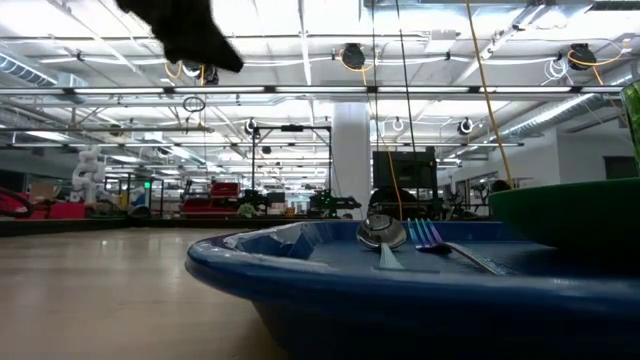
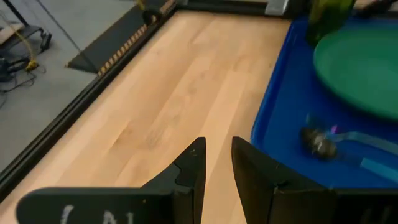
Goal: Pick and place plate/cup/fork/spoon on tray
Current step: Return to Home Position
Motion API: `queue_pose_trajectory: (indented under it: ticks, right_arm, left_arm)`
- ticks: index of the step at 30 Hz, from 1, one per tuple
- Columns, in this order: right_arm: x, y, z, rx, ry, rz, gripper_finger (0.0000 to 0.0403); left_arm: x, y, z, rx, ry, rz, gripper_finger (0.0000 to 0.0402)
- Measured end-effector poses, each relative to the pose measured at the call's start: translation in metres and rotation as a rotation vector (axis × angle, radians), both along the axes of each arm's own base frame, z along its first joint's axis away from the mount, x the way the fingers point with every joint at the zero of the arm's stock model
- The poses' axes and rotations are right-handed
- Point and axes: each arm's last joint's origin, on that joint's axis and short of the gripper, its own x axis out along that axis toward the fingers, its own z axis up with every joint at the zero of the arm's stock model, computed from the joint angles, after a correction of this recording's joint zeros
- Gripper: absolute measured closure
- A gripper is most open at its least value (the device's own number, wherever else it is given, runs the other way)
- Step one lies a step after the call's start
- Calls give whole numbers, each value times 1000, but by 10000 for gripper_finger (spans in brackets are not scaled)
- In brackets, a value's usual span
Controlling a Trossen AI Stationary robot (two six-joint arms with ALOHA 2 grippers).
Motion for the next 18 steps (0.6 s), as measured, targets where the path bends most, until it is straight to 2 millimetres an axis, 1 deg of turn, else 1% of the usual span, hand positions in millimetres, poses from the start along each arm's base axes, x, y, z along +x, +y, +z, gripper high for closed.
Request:
queue_pose_trajectory:
  ticks: [5,7,13,18]
  right_arm:
    - [6,-15,-14,21,-1,-8,403]
    - [9,-21,-19,32,3,-12,403]
    - [16,-38,-33,77,26,6,403]
    - [17,-46,-50,101,63,-28,403]
  left_arm:
    - [-11,7,-10,14,-21,-5,321]
    - [-11,10,-10,12,-54,0,321]
    - [-13,17,-19,10,-69,-4,321]
    - [-13,17,-21,14,-81,-8,321]
